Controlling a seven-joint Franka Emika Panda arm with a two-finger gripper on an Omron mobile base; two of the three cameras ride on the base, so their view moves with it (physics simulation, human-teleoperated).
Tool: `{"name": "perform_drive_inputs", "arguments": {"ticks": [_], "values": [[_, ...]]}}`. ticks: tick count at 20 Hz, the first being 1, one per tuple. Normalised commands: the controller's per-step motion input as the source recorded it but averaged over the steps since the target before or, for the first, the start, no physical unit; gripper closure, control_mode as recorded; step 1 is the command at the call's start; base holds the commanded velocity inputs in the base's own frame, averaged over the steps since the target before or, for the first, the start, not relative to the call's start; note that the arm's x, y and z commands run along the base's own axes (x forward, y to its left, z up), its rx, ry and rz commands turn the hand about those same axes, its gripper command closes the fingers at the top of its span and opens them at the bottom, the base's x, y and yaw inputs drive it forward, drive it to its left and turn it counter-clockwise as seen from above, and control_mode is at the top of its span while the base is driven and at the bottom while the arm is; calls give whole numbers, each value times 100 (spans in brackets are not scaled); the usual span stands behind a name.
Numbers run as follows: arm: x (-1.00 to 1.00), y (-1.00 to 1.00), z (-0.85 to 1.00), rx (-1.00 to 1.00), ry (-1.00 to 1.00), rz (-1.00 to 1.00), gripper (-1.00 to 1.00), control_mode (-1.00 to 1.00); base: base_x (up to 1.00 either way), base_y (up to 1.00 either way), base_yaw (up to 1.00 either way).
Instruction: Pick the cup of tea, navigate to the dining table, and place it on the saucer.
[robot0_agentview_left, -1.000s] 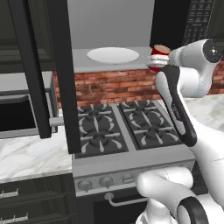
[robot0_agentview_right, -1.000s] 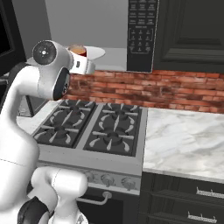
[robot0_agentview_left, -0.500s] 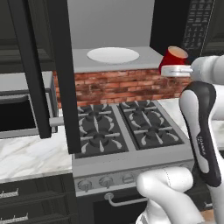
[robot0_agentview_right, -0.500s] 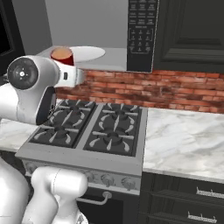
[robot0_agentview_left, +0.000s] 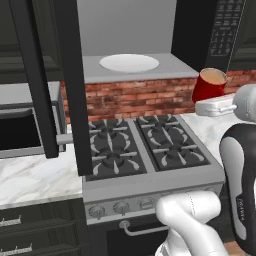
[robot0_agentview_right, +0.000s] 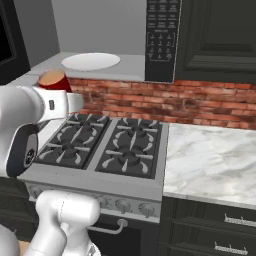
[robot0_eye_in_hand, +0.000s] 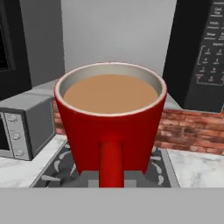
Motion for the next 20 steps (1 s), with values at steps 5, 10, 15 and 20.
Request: {"name": "perform_drive_inputs", "arguments": {"ticks": [5,10,15,20], "values": [[0,4,0,-20,39,-6,100,-100,0,0,0],[-10,-2,-1,-1,8,-1,100,-100,0,0,0],[-6,-3,-19,8,4,0,100,-100,0,0,0],[0,0,-33,6,3,0,100,-100,0,0,0]]}}
